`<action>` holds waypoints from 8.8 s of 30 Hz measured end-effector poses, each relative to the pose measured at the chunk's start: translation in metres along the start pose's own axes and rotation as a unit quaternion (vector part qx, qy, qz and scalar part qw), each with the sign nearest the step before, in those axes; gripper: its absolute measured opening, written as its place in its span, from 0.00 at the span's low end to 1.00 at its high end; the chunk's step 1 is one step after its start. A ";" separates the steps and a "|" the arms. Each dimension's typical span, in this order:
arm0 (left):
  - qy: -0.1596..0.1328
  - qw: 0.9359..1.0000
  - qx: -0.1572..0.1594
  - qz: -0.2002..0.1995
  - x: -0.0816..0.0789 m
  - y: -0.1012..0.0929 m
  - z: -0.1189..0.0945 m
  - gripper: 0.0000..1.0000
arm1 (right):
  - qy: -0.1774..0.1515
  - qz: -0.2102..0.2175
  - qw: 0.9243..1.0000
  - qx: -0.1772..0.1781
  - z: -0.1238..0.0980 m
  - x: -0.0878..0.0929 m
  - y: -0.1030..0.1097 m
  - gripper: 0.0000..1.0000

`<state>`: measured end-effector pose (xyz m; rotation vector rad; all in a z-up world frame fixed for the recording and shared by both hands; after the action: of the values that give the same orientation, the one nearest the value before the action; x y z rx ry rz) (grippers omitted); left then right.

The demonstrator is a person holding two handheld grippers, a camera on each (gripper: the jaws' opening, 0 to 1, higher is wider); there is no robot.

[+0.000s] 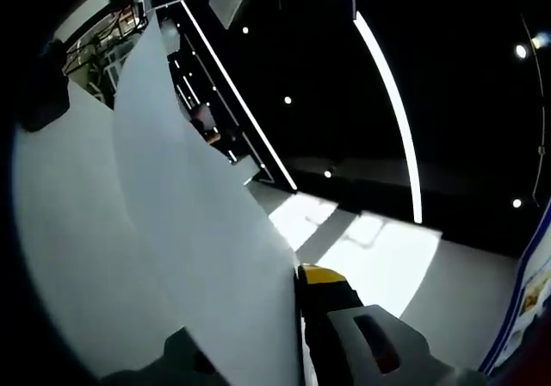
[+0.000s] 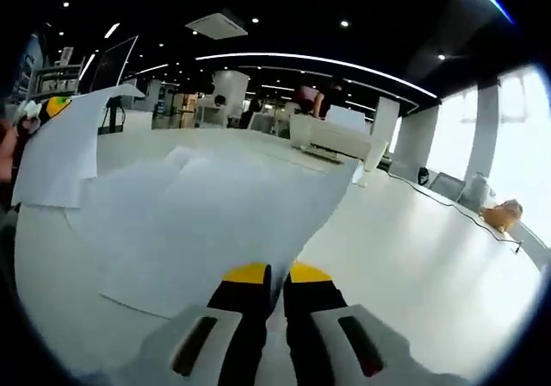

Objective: Organize the stack of printing papers by aligning and flattening the scattered papers on the table

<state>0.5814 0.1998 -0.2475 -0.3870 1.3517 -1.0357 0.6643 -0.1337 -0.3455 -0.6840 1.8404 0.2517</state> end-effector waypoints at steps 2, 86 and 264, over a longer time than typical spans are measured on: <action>0.000 1.000 0.000 -0.001 0.000 0.000 0.000 0.08 | 0.002 -0.004 1.000 0.001 0.000 0.000 0.000 0.00; 0.008 1.000 0.002 0.000 0.001 0.004 0.002 0.08 | -0.119 0.029 0.992 0.004 -0.029 -0.036 -0.005 0.00; 0.026 0.999 0.006 0.026 0.013 -0.001 0.004 0.18 | -0.355 0.231 0.873 -0.243 -0.104 -0.215 0.129 0.00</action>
<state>0.5831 0.1882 -0.2537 -0.3157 1.3950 -1.0169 0.5590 -0.0081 -0.1299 -0.3815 1.1852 1.1563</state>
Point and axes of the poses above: the point that each gripper's makers call its tool centre point, and the gripper's own axes: z roughly forward along the fingers, y roughly to its left, x roughly out of its underside, the point moved 1 cm from there along -z, roughly backward along the fingers, and after that the axes turned 11 degrees about -x, right-handed, at the moved point
